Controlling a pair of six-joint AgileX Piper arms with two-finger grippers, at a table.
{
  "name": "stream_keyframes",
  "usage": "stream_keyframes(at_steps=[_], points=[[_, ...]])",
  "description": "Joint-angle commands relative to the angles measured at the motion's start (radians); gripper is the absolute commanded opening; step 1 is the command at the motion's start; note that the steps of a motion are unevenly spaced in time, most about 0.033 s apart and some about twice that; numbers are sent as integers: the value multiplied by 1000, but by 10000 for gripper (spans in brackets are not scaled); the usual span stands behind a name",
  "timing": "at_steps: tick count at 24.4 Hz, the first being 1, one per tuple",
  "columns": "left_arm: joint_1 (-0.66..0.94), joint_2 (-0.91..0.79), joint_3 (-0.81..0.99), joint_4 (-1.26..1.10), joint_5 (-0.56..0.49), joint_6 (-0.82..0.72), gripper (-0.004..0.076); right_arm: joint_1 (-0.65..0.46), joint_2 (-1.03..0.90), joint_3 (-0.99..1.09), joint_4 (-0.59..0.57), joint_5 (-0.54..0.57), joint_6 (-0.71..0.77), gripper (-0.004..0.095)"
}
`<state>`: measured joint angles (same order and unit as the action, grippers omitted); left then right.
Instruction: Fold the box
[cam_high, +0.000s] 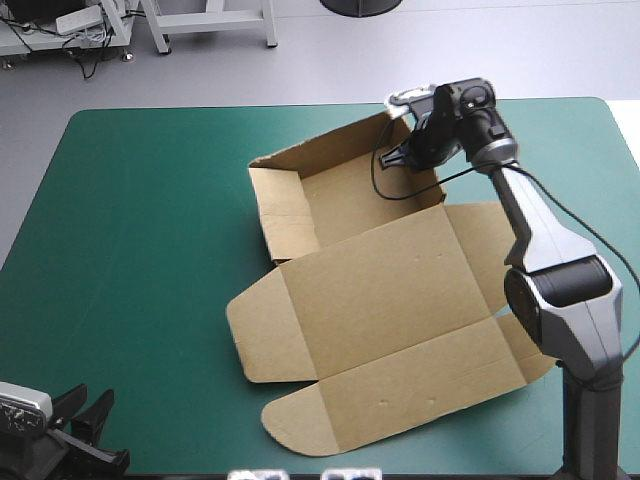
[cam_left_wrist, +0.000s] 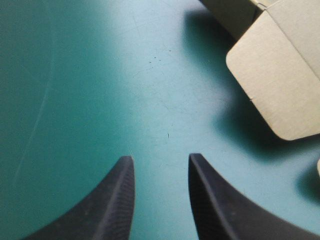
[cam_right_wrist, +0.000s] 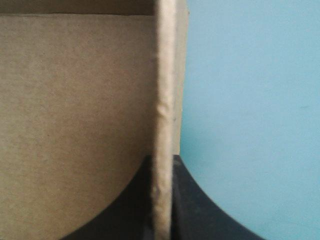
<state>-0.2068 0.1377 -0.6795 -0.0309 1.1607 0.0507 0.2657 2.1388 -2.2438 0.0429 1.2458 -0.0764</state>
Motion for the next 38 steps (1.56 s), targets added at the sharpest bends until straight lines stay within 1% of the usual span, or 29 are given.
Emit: stream_keyframes(at_steps=[1, 4, 9, 12, 15, 18, 21, 22, 23, 24, 26, 28, 31, 32, 34, 35, 36, 37, 38], points=[[-1, 19, -19, 4, -99, -5, 257, -65, -188, -68, -84, 9, 1, -9], [-1, 19, -19, 10, -125, 3, 257, -185, -272, -68, -81, 9, 9, -9], [-1, 19, -19, 31, -144, 10, 257, -449, -382, -22, -16, 9, 20, -7], [-1, 19, -19, 51, -155, 10, 257, -618, -411, 76, 40, 9, 20, -7], [-1, 19, -19, 51, -169, 10, 257, -780, -413, 204, 161, 9, -9, -7], [-1, 21, -19, 53, -195, 25, 257, -870, -411, 362, 218, -24, -53, -6], [-1, 21, -19, 53, -204, 68, 257, -899, -411, 538, 206, -94, -99, -7], [-1, 21, -19, 53, -204, 77, 257, -899, -411, 644, 187, -154, -123, -7], [-1, 21, -19, 53, -204, 77, 257, -894, -410, 701, 187, -192, -134, -7], [-1, 21, -19, 53, -204, 77, 257, -895, -410, 802, 212, -270, -154, -7], [-1, 21, -19, 53, -206, 77, 257, -895, -409, 933, 256, -369, -201, -7], [-1, 21, -19, 49, -210, 77, 257, -895, -409, 1011, 280, -434, -252, -7], [-1, 21, -19, 49, -215, 77, 257, -895, -409, 1011, 261, -448, -293, 7], [-1, 21, -19, 47, -222, 77, 257, -895, -409, 1002, 263, -442, -306, 40], [-1, 21, -19, 45, -226, 77, 257, -895, -409, 973, 262, -410, -360, 173], [-1, 21, -19, 45, -226, 77, 257, -895, -409, 948, 262, -383, -386, 277], [-1, 21, -19, 45, -224, 77, 257, -895, -409, 923, 260, -361, -388, 357], [-1, 21, -19, 45, -224, 77, 257, -895, -411, 896, 265, -338, -388, 403], [-1, 21, -19, 45, -224, 77, 257, -895, -411, 873, 269, -319, -388, 412]])
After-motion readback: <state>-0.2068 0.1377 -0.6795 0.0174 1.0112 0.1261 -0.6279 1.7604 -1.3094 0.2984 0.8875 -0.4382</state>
